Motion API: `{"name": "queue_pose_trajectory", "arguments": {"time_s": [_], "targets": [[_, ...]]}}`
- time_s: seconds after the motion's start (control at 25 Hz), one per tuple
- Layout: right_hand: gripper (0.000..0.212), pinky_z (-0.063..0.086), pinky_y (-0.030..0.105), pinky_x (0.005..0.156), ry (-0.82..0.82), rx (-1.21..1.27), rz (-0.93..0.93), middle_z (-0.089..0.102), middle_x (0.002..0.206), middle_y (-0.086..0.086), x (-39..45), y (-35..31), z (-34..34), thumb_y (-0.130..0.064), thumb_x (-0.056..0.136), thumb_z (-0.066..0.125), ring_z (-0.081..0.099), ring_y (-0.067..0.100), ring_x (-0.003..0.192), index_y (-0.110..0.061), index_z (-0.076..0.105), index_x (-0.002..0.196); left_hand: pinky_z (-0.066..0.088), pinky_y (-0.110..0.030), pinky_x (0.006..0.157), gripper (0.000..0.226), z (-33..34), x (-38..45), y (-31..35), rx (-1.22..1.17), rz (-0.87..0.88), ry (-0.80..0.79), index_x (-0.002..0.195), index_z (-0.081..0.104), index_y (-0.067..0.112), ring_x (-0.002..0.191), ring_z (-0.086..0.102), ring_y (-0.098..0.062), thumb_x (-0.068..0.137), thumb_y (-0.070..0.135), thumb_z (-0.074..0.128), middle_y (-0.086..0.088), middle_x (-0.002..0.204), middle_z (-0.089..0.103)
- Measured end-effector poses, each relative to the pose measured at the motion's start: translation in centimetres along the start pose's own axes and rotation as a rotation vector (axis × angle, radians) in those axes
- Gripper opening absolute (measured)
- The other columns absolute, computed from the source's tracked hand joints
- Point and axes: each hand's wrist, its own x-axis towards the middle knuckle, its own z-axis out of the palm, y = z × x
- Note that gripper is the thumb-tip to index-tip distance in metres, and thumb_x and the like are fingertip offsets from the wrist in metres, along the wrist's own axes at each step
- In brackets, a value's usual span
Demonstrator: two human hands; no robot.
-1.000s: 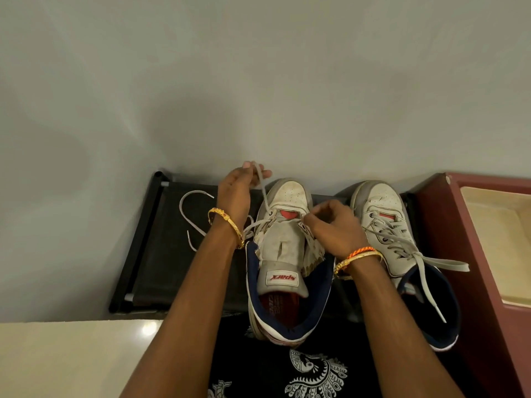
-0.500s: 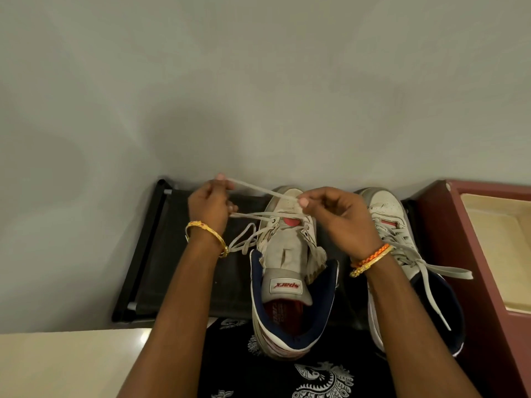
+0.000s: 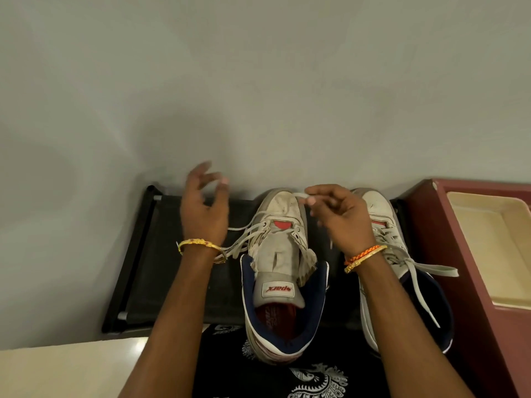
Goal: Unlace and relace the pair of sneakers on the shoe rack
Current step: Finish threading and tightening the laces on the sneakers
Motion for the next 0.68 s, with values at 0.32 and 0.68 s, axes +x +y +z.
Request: {"name": "queue_pose_trajectory", "arguments": {"time_s": [0.32, 0.68], "targets": [[0.003, 0.046, 0.014, 0.052, -0.117, 0.020, 0.032, 0.067, 0.058, -0.008, 0.1, 0.1, 0.9, -0.004, 0.082, 0.068, 0.058, -0.001, 0.052, -0.007, 0.069, 0.080, 0.048, -0.019, 0.067, 0.010, 1.3, -0.6, -0.4, 0.195, 0.157, -0.472, 0.088, 0.070, 0.010, 0.070, 0.059, -0.004, 0.087, 0.018, 0.064, 0.008, 0.076, 0.065], [0.008, 0.044, 0.015, 0.045, 0.002, 0.007, 0.143, 0.067, 0.057, -0.006, 0.8, 0.7, 0.6, -0.005, 0.081, 0.070, 0.054, 0.001, 0.047, -0.010, 0.066, 0.078, 0.046, -0.005, 0.067, 0.015, 1.4, -1.1, 0.2, 0.242, 0.142, -0.394, 0.095, 0.074, 0.011, 0.072, 0.061, -0.002, 0.085, 0.020, 0.067, 0.000, 0.081, 0.070]]}}
